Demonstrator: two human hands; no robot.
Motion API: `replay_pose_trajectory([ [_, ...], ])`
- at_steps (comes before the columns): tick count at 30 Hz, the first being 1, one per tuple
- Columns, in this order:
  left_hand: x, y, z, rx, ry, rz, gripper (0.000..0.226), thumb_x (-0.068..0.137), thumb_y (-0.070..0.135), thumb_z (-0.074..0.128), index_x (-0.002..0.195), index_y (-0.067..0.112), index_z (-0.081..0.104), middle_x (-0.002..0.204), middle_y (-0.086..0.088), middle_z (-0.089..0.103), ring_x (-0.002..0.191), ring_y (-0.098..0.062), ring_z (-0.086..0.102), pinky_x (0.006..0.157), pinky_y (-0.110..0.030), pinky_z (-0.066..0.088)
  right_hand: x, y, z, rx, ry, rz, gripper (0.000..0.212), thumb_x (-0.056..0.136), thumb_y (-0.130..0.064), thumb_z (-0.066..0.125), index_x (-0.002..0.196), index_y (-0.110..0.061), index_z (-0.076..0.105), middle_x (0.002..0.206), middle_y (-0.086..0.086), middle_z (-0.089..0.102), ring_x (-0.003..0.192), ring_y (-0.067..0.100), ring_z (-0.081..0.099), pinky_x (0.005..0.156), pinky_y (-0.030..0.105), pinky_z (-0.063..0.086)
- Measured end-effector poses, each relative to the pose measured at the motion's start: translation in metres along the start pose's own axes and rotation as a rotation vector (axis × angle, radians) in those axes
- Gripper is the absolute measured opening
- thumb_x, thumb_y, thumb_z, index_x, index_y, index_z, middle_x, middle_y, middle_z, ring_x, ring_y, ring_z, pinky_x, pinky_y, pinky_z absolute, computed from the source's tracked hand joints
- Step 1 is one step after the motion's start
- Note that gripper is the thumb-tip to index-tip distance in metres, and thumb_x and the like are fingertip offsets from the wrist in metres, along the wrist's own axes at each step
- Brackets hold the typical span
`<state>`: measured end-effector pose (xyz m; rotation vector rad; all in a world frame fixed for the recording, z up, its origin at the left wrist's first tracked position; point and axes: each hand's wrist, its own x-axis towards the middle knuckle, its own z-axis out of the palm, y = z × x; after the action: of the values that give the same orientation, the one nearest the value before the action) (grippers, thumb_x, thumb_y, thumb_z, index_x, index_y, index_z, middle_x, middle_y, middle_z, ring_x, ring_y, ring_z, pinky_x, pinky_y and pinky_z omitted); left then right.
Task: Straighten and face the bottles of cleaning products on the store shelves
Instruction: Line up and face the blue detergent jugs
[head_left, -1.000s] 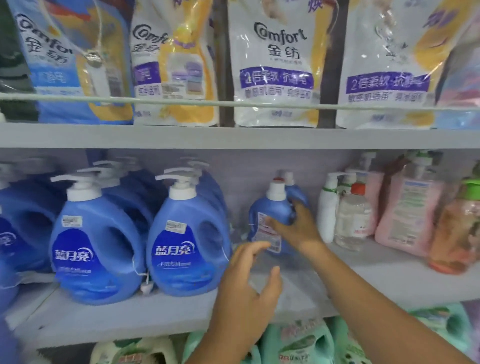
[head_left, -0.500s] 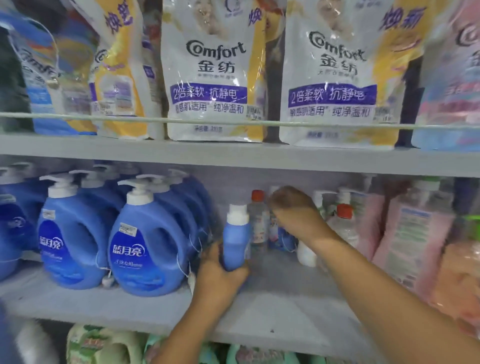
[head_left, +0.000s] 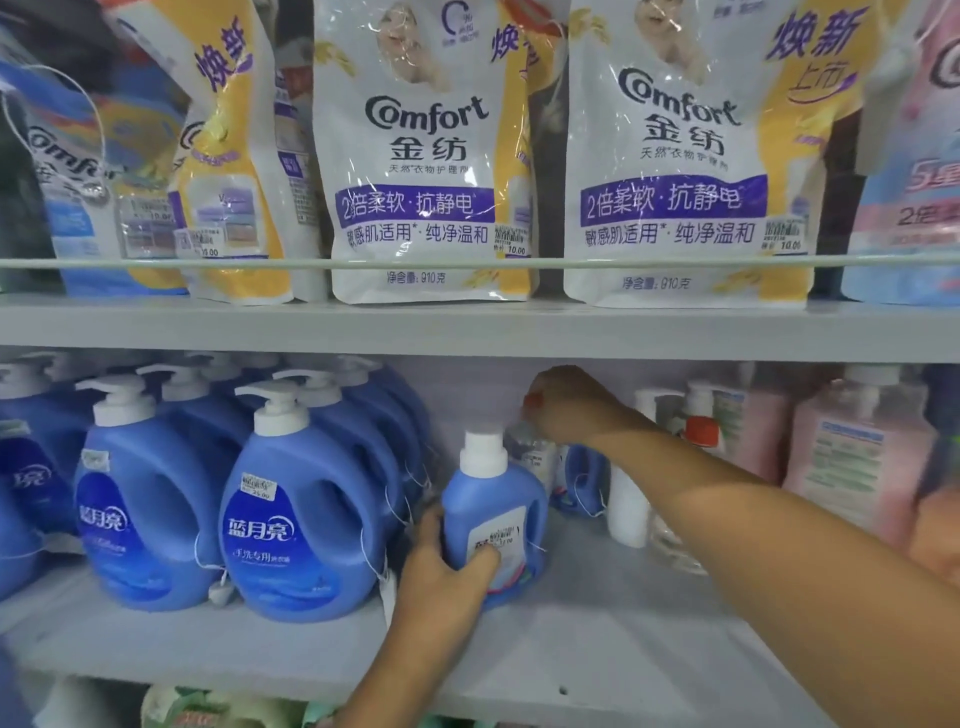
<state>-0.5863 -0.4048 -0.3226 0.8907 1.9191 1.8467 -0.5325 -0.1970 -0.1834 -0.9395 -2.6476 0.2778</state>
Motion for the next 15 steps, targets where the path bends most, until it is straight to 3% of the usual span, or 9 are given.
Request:
replay_pose_trajectory([
  [5, 0.007, -0.003, -0.001, -0.039, 0.016, -0.005, 0.039, 0.072, 0.020, 0.072, 0.109, 0.029, 0.068, 0.093, 0.013, 0.077, 0.086, -0.007, 0.073, 0.077, -0.030, 0.058, -0.049, 0.015, -0.041, -0.075, 0.033, -0.008, 0.030, 0.092, -0.037, 0.062, 0.084, -0.010, 0.071, 0.088, 0.006, 0.069, 0.083, 0.022, 0.066, 0.069, 0.031, 0.051],
  [9, 0.027, -0.005, -0.010, -0.114, -0.164, -0.074, 0.036, 0.084, -0.004, 0.075, 0.112, 0.019, 0.069, 0.100, 0.004, 0.080, 0.086, -0.007, 0.075, 0.065, -0.015, 0.054, -0.088, 0.034, -0.057, -0.187, -0.037, 0.067, 0.024, 0.095, -0.034, 0.053, 0.094, -0.020, 0.073, 0.102, 0.002, 0.071, 0.093, 0.020, 0.064, 0.081, 0.034, 0.054],
  [12, 0.036, -0.006, -0.009, -0.095, -0.243, -0.008, 0.042, 0.088, -0.009, 0.072, 0.118, 0.018, 0.060, 0.107, 0.006, 0.078, 0.093, -0.005, 0.074, 0.071, -0.016, 0.055, -0.108, 0.043, -0.064, -0.314, -0.104, 0.134, 0.023, 0.098, -0.037, 0.049, 0.084, -0.026, 0.063, 0.100, 0.003, 0.066, 0.091, 0.021, 0.061, 0.078, 0.033, 0.050],
  [15, 0.034, -0.012, -0.005, -0.049, -0.261, 0.072, 0.042, 0.093, -0.005, 0.068, 0.125, 0.021, 0.056, 0.112, 0.011, 0.075, 0.104, -0.004, 0.070, 0.086, -0.020, 0.054, -0.118, 0.045, -0.076, -0.399, -0.194, 0.241, 0.023, 0.100, -0.040, 0.046, 0.101, -0.026, 0.065, 0.103, 0.002, 0.065, 0.089, 0.018, 0.062, 0.079, 0.033, 0.054],
])
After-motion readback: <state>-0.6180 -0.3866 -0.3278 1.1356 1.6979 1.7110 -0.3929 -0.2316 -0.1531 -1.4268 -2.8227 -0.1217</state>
